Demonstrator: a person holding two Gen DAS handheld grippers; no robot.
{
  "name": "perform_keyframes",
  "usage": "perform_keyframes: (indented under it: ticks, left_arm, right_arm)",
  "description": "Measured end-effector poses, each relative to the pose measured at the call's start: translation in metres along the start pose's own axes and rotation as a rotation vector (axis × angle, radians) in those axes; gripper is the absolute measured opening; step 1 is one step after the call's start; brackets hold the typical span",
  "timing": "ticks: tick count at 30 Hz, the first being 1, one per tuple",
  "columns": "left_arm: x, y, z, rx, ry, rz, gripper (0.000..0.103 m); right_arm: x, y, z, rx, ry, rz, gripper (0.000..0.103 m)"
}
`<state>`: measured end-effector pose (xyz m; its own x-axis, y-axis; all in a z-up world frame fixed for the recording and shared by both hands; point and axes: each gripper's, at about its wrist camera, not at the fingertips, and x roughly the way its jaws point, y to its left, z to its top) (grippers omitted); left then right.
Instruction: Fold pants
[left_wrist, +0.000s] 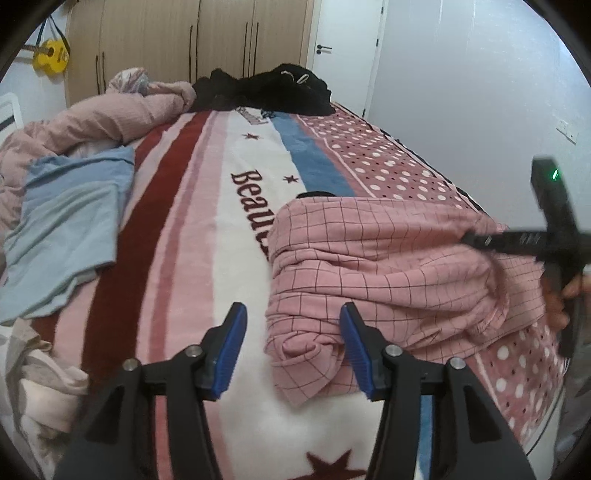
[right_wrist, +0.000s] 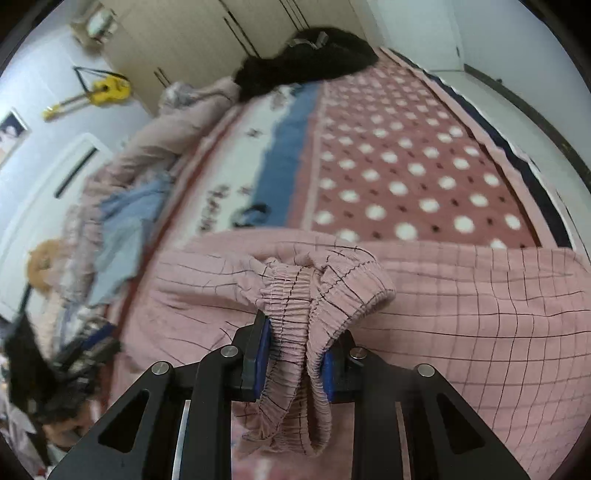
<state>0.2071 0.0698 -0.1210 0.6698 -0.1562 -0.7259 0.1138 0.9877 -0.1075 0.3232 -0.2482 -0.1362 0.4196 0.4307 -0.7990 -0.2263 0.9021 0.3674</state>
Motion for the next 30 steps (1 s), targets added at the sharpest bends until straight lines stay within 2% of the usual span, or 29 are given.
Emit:
perform_keyframes:
  ticks: [2,3,4,7,8,12,15,16,17,18,19,20,22,23,25,27,28,30]
  left_arm:
    - [0.001,0.001,0.002,-0.01,0.007,-0.009,0.061]
    - [0.001,0.002,0.003,-0.012,0.004,-0.011,0.069]
    - [0.001,0.004,0.004,-0.017,0.0,-0.014,0.074]
    - [0.011,0.016,0.012,-0.088,0.014,-0.061,0.076]
    - [0.019,0.022,0.016,-0.133,0.032,-0.09,0.076]
    - [0.045,0.031,0.02,-0.214,0.091,-0.125,0.076]
    - [0.064,0.033,0.016,-0.251,0.164,-0.205,0.075]
    - [0.07,0.033,0.014,-0.263,0.188,-0.22,0.069]
    - [0.074,0.032,0.011,-0.272,0.206,-0.235,0.063]
    - [0.077,0.029,0.009,-0.272,0.221,-0.252,0.055]
    - [0.078,0.026,0.007,-0.262,0.225,-0.243,0.054]
    - [0.077,0.021,0.006,-0.235,0.219,-0.228,0.052]
    - [0.076,0.014,0.004,-0.207,0.221,-0.243,0.045]
    - [0.075,0.009,0.003,-0.193,0.225,-0.229,0.044]
    - [0.073,0.0,0.002,-0.149,0.231,-0.186,0.042]
    - [0.071,-0.005,0.002,-0.105,0.24,-0.15,0.043]
    - [0.066,-0.007,0.001,-0.079,0.243,-0.132,0.044]
    - [0.054,-0.005,-0.001,-0.043,0.237,-0.129,0.044]
  right_arm:
    - [0.013,-0.012,-0.007,0.027,0.024,-0.014,0.033]
    - [0.013,-0.017,-0.009,0.045,0.02,0.006,0.035]
    - [0.008,-0.023,-0.013,0.064,0.008,0.043,0.042]
    - [-0.01,-0.03,-0.024,0.088,-0.024,0.13,0.074]
    - [-0.017,-0.027,-0.03,0.087,-0.03,0.162,0.077]
    - [-0.013,0.0,-0.048,0.004,0.03,0.169,0.077]
    - [-0.003,0.02,-0.067,-0.087,0.072,0.146,0.071]
    - [-0.003,0.022,-0.071,-0.108,0.063,0.113,0.062]
    - [-0.004,0.022,-0.074,-0.123,0.045,0.069,0.04]
    - [-0.005,0.019,-0.074,-0.119,0.04,0.057,0.024]
    - [-0.009,0.013,-0.072,-0.098,0.039,0.077,0.006]
    - [-0.015,0.008,-0.071,-0.088,0.021,0.082,0.006]
    - [-0.028,0.002,-0.067,-0.102,-0.027,0.025,0.006]
    - [-0.034,-0.003,-0.064,-0.098,-0.036,0.026,0.006]
    - [-0.032,-0.011,-0.063,-0.061,0.009,0.053,0.007]
    - [-0.019,-0.009,-0.068,-0.092,0.09,0.007,0.011]
    - [-0.02,-0.007,-0.071,-0.107,0.083,-0.001,0.014]
    - [-0.031,-0.008,-0.07,-0.093,0.059,-0.006,0.031]
